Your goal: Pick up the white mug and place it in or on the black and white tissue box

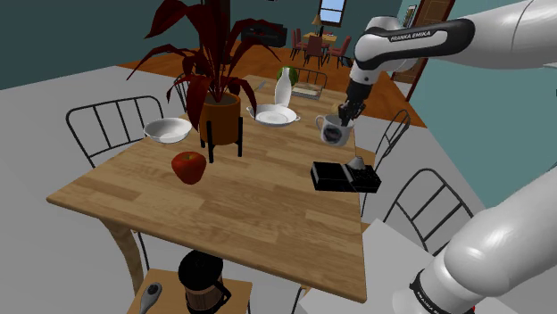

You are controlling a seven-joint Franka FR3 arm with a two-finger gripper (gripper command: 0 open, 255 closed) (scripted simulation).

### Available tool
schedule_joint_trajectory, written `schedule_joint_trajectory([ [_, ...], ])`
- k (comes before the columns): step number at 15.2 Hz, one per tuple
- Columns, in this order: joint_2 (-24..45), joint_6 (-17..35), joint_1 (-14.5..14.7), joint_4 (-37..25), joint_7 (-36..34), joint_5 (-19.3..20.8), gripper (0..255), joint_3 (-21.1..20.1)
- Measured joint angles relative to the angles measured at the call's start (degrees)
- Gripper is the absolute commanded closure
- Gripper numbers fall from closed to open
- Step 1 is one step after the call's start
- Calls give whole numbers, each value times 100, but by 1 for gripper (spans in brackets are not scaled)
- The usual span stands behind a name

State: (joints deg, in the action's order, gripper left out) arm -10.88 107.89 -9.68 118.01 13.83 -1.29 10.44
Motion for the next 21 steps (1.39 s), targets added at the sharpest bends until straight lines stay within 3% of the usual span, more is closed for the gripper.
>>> schedule_joint_trajectory([
  [6,-709,33,-248,741,413,210,255,270],
  [21,-457,1135,-266,1603,536,180,255,358],
])
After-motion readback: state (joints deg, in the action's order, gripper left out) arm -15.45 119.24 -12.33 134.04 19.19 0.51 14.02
